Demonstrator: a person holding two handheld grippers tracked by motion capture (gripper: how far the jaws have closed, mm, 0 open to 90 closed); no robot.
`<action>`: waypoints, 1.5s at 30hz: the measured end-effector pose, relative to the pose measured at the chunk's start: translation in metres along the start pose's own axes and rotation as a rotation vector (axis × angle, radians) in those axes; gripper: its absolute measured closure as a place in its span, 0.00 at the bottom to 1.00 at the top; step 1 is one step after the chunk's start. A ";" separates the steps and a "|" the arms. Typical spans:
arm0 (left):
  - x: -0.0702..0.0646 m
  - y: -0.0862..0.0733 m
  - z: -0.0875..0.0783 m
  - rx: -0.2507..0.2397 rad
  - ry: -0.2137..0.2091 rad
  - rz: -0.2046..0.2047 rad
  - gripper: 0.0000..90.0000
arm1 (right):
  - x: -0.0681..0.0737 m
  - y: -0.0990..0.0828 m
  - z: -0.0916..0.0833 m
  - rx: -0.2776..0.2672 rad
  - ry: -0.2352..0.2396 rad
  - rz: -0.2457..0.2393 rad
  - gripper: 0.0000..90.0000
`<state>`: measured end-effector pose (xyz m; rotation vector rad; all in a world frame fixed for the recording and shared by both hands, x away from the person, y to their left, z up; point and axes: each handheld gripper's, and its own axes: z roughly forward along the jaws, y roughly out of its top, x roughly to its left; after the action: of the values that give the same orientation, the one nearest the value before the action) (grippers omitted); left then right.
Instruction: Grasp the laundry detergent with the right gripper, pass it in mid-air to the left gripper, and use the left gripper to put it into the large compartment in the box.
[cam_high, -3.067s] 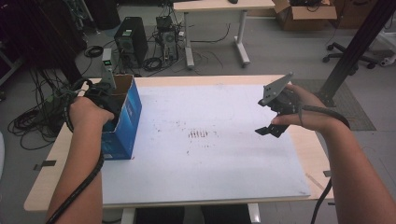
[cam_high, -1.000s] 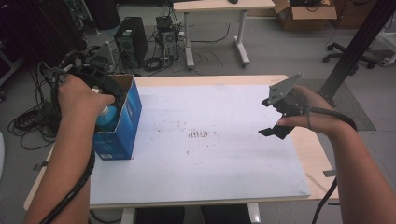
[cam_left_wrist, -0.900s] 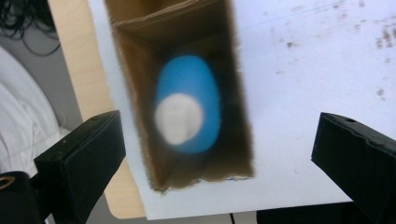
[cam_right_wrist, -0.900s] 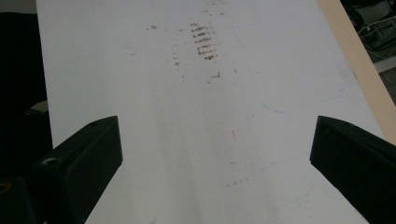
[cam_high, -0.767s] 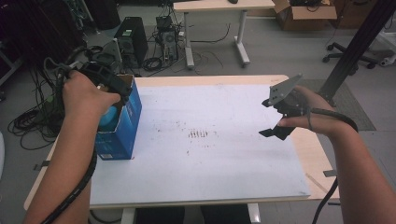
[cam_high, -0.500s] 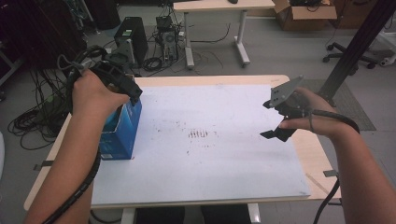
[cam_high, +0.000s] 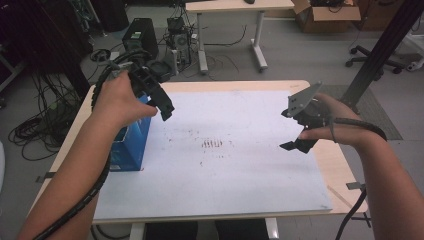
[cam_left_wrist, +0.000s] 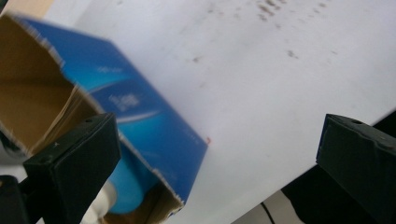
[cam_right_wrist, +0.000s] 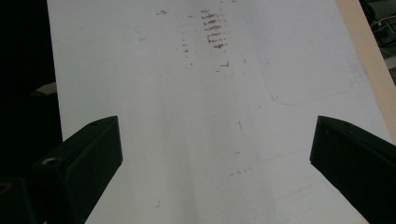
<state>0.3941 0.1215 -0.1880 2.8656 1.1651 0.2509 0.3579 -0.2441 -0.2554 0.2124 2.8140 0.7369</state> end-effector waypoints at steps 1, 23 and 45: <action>0.000 0.000 0.000 0.000 0.000 0.000 0.00 | 0.000 0.000 0.000 0.000 0.000 0.000 0.03; -0.029 0.014 0.011 0.034 -0.150 0.486 0.00 | 0.003 0.022 0.007 0.069 0.039 -0.043 0.03; -0.050 0.043 0.048 0.067 -0.169 0.672 0.00 | -0.015 0.025 0.028 0.151 0.120 -0.069 0.03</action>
<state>0.3961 0.0575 -0.2375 3.1538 0.1575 -0.0211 0.3817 -0.2122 -0.2637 0.0981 2.9768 0.5399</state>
